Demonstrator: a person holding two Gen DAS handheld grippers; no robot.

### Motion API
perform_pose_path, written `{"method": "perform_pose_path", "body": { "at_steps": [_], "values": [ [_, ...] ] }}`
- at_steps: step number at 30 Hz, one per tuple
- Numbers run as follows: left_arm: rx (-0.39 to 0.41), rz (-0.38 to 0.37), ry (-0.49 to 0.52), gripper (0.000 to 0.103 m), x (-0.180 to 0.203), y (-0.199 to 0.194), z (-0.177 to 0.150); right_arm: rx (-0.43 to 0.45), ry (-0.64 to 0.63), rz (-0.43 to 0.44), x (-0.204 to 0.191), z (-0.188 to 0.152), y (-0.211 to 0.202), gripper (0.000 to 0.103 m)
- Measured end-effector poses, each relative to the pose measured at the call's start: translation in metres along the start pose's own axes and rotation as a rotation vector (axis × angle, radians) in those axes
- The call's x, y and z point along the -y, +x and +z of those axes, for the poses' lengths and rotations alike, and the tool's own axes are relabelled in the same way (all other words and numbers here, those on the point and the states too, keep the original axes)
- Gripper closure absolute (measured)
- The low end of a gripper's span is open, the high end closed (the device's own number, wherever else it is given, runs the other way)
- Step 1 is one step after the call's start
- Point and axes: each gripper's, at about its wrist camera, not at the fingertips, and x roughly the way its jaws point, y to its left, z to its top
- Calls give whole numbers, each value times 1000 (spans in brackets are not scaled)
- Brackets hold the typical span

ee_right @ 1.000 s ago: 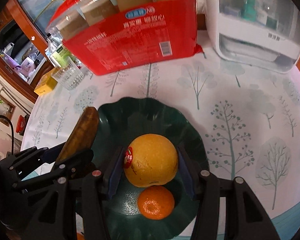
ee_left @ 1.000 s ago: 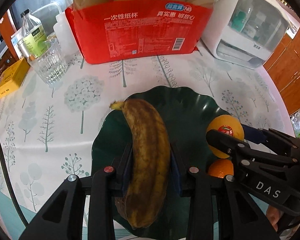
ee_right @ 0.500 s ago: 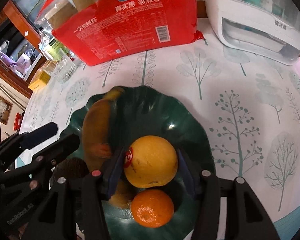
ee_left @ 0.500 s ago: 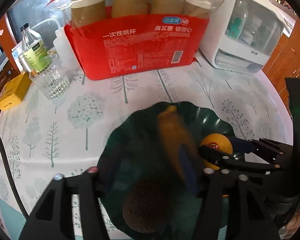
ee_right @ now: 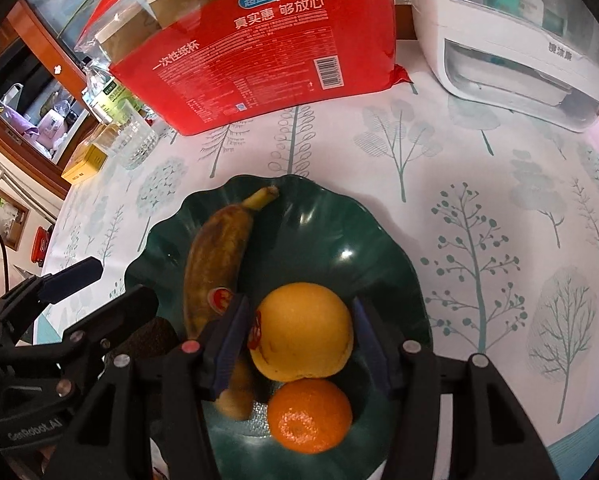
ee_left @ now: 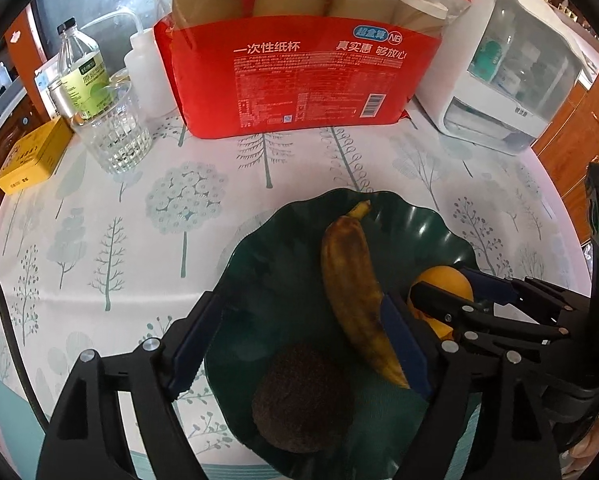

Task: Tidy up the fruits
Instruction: 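Lower the banana and grapefruit onto the green plate and open both tools, then withdraw both tools back toward the remaining fruit on the white plate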

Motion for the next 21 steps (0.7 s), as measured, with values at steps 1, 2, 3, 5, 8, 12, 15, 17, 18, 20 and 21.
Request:
{"method": "perform_pose_path", "body": {
  "at_steps": [1, 2, 3, 5, 8, 12, 15, 17, 18, 20, 21],
  "values": [
    [0, 0, -1, 22, 0, -1, -1, 1, -3, -2, -1, 0, -1, 49],
    [-1, 0, -4, 22, -1, -2, -1, 4, -7, -3, -2, -1, -2, 49],
    [0, 0, -6, 22, -1, -3, -2, 6, -9, -4, -2, -2, -3, 49],
    [1, -1, -7, 22, -1, -6, -3, 11, -12, -4, -4, -3, -7, 49],
    [7, -3, -6, 22, -2, -13, -6, 19, -16, -2, -6, -6, -14, 49],
    [23, -4, -1, 22, -2, -28, -10, 35, -24, 1, -10, -10, -27, 49],
    [35, -7, 0, 22, -2, -41, -13, 52, -31, -5, -15, -13, -40, 49],
    [44, -10, 1, 22, -3, -52, -15, 63, -37, -9, -18, -16, -50, 49],
    [48, -11, 3, 21, -3, -56, -16, 68, -37, -11, -20, -18, -54, 49],
    [59, -12, 9, 21, -3, -67, -19, 80, -39, -15, -24, -21, -65, 49],
    [64, -12, 11, 21, -3, -72, -20, 84, -40, -19, -26, -23, -69, 49]
  ]
}}
